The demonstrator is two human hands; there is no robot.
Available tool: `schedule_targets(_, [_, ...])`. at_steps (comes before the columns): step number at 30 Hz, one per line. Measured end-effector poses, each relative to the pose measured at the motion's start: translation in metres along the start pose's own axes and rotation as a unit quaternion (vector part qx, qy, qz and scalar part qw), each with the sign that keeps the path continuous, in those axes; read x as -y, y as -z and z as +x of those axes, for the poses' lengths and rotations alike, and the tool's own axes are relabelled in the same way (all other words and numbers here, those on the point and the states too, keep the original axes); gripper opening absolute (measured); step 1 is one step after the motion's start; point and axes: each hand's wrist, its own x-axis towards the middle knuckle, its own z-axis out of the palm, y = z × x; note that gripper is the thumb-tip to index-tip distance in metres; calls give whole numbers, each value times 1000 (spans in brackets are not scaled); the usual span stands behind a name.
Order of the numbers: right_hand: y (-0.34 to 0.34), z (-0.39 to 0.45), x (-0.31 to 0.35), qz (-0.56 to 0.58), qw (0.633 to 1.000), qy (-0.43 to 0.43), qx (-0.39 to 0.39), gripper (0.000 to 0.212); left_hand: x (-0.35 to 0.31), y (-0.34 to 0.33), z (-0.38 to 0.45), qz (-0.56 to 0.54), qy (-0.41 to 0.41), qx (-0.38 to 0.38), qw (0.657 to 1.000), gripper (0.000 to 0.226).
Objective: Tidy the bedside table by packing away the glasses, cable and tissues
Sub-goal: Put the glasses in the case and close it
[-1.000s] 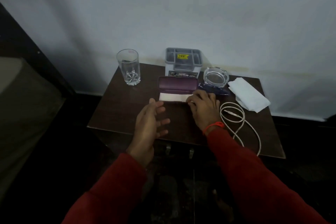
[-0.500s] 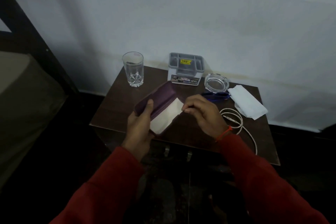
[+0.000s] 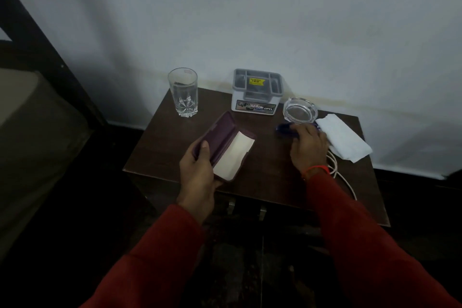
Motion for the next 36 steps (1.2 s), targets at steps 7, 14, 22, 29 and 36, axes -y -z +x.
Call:
schedule_targets(7, [-1,2,-4,-123,991,8,51,35,-5,2,2,-8,6,14,1000,14])
schedule_targets(14, [49,3,54,250,968,10,32,17,-10,0,-3,-32,-1,20,999,19])
schedule_targets(22, [58,-39,108,562,785,-193,174,23,-11,-15,-25,-37,6,74,997,31])
schedule_targets(29, [43,-41,109,568,775,-219,170,25,-6,-21,-29,-29,-22,98,995,31])
schedule_targets(36, [38,-32,102,406,895,-184,14,26,-15,-17,-28,-55,13,86,995,32])
